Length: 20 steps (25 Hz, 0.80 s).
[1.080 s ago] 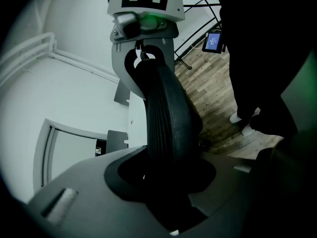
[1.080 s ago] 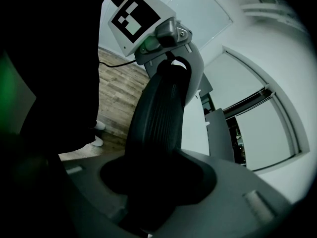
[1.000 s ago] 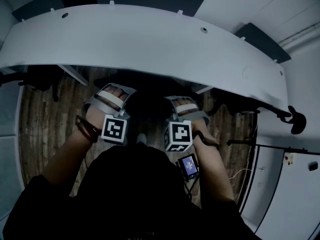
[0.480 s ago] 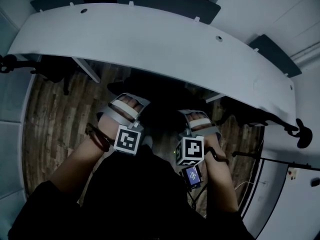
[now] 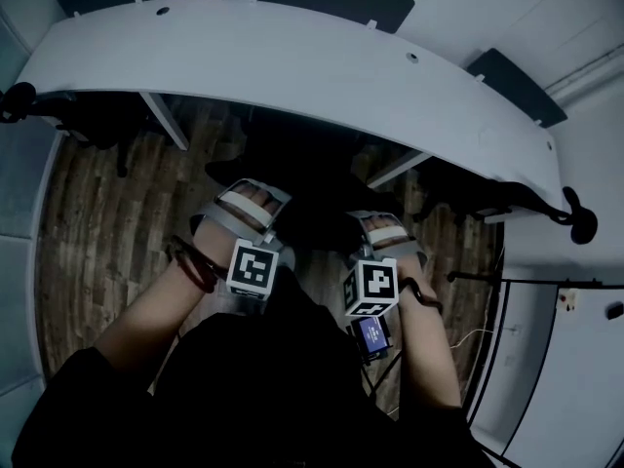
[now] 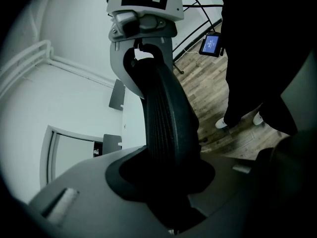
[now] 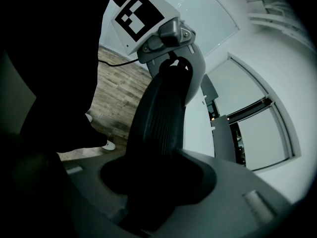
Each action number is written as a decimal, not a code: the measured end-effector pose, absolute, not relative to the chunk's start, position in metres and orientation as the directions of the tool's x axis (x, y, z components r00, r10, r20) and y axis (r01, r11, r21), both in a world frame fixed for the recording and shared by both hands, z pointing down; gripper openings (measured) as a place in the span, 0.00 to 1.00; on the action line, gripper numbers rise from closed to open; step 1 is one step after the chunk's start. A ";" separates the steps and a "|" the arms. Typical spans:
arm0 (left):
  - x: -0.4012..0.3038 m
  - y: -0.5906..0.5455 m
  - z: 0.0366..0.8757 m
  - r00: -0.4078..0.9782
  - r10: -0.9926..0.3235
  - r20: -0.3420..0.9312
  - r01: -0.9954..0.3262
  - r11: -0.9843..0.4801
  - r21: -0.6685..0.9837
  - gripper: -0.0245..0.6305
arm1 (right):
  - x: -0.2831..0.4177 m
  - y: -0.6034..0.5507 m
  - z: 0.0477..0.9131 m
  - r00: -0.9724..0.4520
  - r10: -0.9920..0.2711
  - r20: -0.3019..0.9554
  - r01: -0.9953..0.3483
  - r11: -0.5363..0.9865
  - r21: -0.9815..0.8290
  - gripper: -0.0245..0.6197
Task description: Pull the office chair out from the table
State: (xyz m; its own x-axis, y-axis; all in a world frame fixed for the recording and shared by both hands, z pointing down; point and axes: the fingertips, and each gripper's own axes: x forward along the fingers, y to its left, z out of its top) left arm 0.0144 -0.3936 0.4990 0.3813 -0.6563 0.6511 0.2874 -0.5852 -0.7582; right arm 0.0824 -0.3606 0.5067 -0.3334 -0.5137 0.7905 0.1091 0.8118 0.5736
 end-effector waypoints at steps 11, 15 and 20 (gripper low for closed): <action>-0.022 -0.263 0.496 0.425 -0.643 0.637 0.288 -0.571 -0.769 0.23 | 0.048 -0.231 0.510 -0.308 -0.545 0.780 0.073 0.804 0.591 0.31; -0.030 -0.216 0.497 0.437 -0.645 0.627 0.283 -0.563 -0.777 0.23 | 0.036 -0.182 0.509 -0.306 -0.534 0.788 0.068 0.813 0.578 0.31; -0.032 -0.167 0.494 0.438 -0.636 0.635 0.285 -0.572 -0.769 0.22 | 0.036 -0.135 0.508 -0.306 -0.523 0.796 0.072 0.821 0.567 0.31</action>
State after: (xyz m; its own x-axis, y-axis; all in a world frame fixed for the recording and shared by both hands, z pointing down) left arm -0.0320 -0.1672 0.4944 0.4377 -0.6364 0.6352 0.2852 -0.5717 -0.7693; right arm 0.0364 -0.1350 0.5083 -0.3062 -0.5226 0.7957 0.0720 0.8207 0.5667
